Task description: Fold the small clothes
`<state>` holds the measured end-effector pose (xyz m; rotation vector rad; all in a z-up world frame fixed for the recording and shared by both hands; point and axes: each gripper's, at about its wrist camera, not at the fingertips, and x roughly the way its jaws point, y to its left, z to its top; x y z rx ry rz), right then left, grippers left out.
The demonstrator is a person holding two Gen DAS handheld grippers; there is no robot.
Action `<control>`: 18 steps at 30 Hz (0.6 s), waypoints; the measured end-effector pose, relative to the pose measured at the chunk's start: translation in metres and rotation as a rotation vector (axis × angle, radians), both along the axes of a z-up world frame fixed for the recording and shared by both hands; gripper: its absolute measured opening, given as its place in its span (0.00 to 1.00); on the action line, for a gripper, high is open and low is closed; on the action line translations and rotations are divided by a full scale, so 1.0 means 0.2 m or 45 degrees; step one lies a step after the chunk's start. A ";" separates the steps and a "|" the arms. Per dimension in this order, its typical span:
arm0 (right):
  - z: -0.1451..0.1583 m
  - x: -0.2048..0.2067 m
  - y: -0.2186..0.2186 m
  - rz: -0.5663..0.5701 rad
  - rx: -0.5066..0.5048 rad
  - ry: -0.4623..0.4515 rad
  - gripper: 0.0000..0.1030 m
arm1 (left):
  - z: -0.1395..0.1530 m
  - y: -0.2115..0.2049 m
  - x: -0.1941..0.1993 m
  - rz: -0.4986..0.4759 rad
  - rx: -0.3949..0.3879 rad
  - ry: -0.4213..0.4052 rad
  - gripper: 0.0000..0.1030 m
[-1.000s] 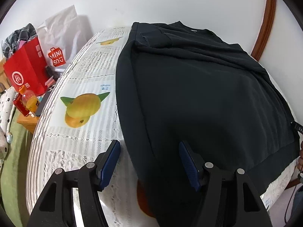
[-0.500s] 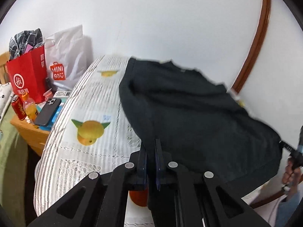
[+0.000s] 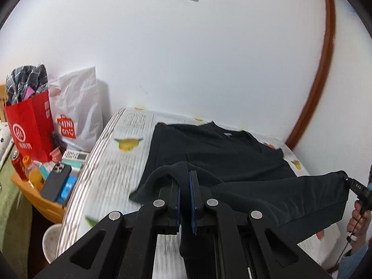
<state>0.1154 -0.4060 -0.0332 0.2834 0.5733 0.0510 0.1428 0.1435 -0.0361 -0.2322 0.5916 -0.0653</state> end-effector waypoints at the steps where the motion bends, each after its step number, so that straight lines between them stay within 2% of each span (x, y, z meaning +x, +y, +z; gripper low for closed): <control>1: 0.01 0.08 0.00 -0.001 0.011 0.006 0.08 | 0.00 -0.01 0.05 0.008 0.002 0.007 0.07; 5: -0.01 0.35 0.02 0.004 0.034 0.031 0.08 | -0.04 -0.02 0.28 0.047 0.032 0.057 0.07; 9: -0.08 0.57 0.06 0.008 0.025 0.072 0.08 | -0.16 -0.01 0.50 0.085 0.055 0.138 0.07; 14: -0.27 0.80 0.05 -0.004 0.001 0.173 0.08 | -0.30 -0.02 0.65 0.101 0.108 0.211 0.07; 18: -0.40 0.88 0.01 -0.019 0.009 0.234 0.08 | -0.40 0.01 0.72 0.109 0.074 0.274 0.07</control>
